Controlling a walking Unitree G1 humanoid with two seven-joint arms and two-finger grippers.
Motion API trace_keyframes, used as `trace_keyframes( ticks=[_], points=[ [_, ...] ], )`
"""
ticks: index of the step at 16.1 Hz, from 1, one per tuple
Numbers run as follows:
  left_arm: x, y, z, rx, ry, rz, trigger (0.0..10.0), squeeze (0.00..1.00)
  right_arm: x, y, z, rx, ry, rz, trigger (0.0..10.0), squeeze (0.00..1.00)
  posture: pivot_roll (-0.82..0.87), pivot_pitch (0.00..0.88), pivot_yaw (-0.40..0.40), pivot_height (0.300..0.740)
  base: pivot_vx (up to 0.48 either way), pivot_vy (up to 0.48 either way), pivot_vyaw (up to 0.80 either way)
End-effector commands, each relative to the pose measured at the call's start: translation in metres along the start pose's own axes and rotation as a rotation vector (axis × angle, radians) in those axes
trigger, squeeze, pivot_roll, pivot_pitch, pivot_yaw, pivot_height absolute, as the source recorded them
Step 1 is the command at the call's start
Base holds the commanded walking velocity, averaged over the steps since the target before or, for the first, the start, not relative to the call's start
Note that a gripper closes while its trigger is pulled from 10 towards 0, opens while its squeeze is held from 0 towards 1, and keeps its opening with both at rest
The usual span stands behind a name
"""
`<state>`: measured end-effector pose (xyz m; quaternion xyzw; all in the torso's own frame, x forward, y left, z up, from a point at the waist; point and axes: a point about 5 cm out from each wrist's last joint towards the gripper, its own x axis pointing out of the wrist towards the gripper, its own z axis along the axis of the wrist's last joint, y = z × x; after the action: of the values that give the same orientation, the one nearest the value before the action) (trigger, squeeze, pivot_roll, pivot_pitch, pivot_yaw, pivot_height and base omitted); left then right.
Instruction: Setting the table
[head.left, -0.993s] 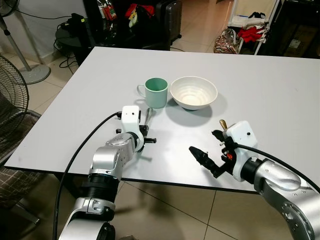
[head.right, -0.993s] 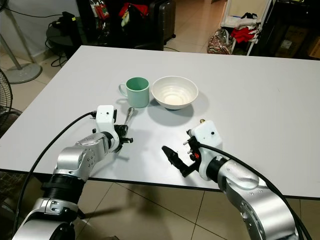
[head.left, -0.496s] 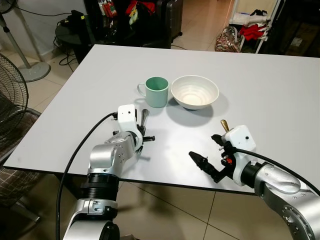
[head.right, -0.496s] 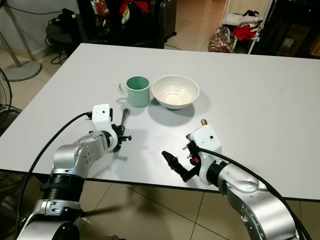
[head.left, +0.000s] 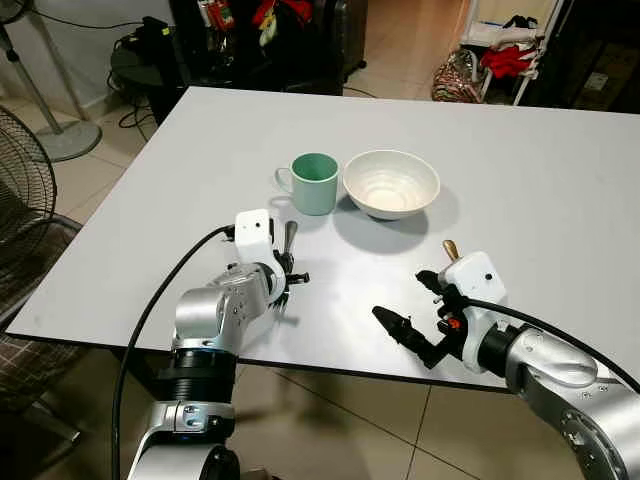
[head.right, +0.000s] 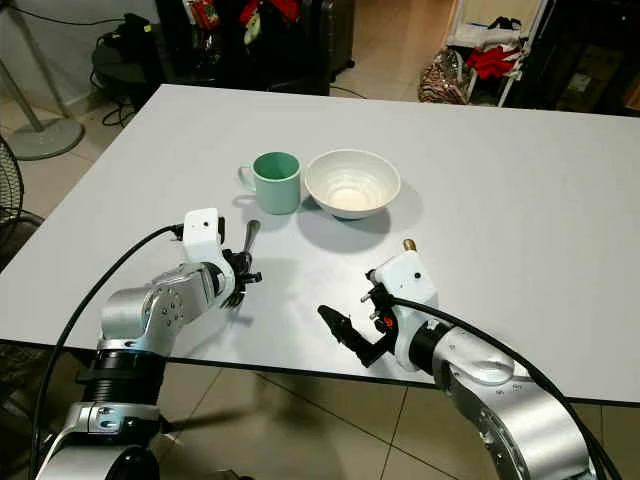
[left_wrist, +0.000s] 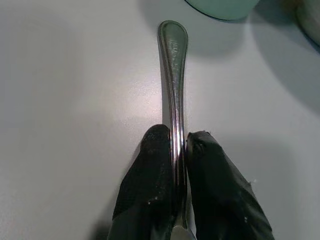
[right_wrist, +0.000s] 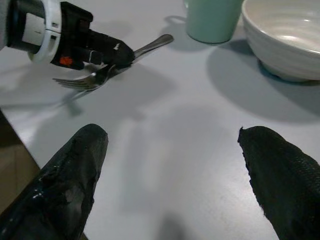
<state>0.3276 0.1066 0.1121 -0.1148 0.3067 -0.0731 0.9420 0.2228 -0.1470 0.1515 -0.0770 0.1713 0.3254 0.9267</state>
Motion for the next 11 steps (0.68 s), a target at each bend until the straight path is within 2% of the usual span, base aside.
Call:
trace_keyframes(
  ticks=[1, 6, 7, 9, 11],
  points=[
    [0.001, 0.003, -0.011, 0.021, 0.062, 0.000, 10.0, 1.00, -0.002, 0.001, 0.005, -0.012, -0.014, 0.043, 10.0, 0.00, -0.01, 0.056, 0.030, 0.740, 0.000, 0.000, 0.00],
    [-0.010, 0.007, 0.006, 0.067, 0.003, -0.020, 10.0, 1.00, -0.009, -0.007, 0.011, -0.007, -0.042, 0.088, 10.0, 0.00, -0.01, 0.046, 0.030, 0.740, 0.000, 0.000, 0.00],
    [-0.021, 0.013, 0.019, 0.076, -0.070, -0.060, 10.0, 0.00, -0.011, -0.011, 0.015, 0.015, -0.074, 0.080, 10.0, 0.00, -0.01, 0.035, 0.036, 0.740, 0.000, 0.000, 0.00],
    [-0.042, 0.020, 0.032, 0.122, -0.172, -0.122, 10.0, 0.00, -0.013, -0.012, 0.018, 0.050, -0.108, 0.098, 10.0, 0.00, -0.01, 0.017, 0.035, 0.740, 0.000, 0.000, 0.00],
    [-0.065, 0.022, 0.039, 0.324, -0.337, -0.168, 10.0, 0.00, -0.011, -0.018, 0.016, 0.000, -0.125, 0.040, 10.0, 0.00, 0.00, 0.003, 0.033, 0.740, 0.000, 0.000, 0.00]
  ],
)
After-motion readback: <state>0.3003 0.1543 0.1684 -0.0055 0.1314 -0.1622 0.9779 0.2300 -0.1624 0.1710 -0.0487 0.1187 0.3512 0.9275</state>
